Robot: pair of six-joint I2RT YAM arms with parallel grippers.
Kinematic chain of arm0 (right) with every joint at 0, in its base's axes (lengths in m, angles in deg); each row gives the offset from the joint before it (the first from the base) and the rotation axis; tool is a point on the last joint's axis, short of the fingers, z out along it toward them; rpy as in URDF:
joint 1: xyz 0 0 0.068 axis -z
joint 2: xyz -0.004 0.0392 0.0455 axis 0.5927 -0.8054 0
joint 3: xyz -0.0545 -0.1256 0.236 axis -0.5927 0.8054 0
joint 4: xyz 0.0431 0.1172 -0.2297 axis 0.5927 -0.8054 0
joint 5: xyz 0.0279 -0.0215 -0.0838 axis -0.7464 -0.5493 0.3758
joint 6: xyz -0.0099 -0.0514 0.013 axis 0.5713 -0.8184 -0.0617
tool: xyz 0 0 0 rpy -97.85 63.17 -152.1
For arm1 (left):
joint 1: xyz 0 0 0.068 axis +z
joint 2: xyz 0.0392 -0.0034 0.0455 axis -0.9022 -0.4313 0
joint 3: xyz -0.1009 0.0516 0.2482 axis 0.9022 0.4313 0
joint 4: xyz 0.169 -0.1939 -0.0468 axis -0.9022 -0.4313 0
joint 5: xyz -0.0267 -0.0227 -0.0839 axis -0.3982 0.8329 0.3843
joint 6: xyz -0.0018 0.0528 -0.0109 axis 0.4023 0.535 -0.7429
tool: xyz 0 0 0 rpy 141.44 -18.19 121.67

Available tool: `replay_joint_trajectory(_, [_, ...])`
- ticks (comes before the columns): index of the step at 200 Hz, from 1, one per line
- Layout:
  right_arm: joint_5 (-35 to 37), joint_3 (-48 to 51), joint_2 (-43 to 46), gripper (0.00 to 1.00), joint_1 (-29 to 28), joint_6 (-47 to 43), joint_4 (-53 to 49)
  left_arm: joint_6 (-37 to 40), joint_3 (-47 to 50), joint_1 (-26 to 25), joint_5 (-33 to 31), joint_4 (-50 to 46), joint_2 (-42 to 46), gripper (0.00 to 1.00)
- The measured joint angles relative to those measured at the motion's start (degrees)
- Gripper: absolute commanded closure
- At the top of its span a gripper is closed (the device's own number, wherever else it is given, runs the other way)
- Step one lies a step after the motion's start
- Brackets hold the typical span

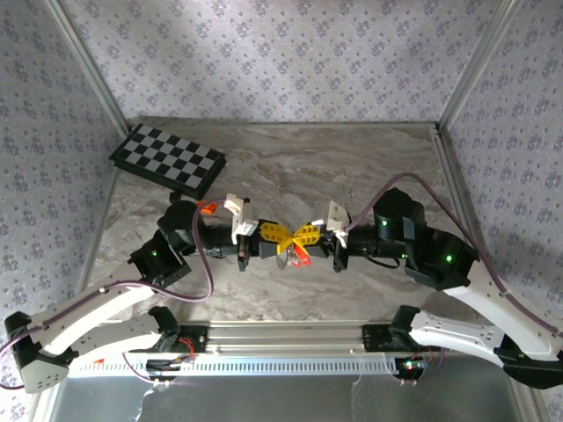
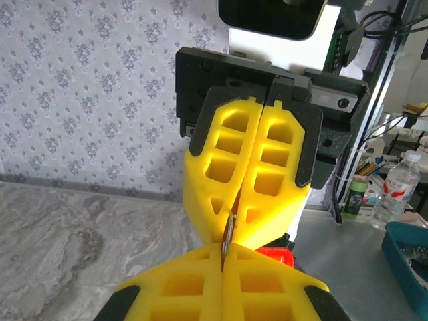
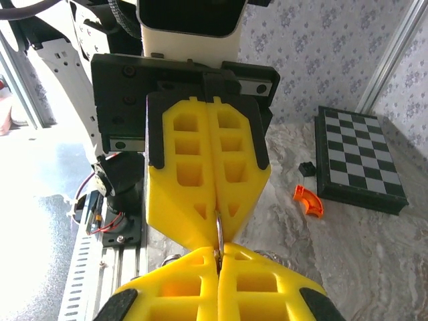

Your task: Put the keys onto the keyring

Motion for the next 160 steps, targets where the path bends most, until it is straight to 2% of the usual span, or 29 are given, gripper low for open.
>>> replay_joint_trajectory(18, [-0.02,0.04,0.04,1.0,0.0,-0.02,0.22,-0.15,0.02,0.0,0.04,-0.13,0.07,1.0])
replay_joint_trajectory(40, [0.2,0.0,-0.31,1.0,0.0,-0.33,-0.61,2.19,-1.16,-0.04,-0.83,-4.02,0.07,0.8])
replay_joint_trajectory(52, [0.7,-0.63,-1.01,1.0,0.0,-0.98,-2.05,4.33,-3.17,-0.07,-1.86,-8.66,-0.15,0.74])
replay_joint_trajectory(111, [3.28,-7.28,-6.56,1.0,0.04,-5.57,-12.41,16.37,-13.42,-0.15,-7.56,-29.16,-2.21,0.71])
replay_joint_trajectory(160, [3.02,-10.54,-10.16,1.0,0.04,-7.87,-17.77,19.67,-13.81,-0.15,-8.52,-35.17,-3.32,0.69])
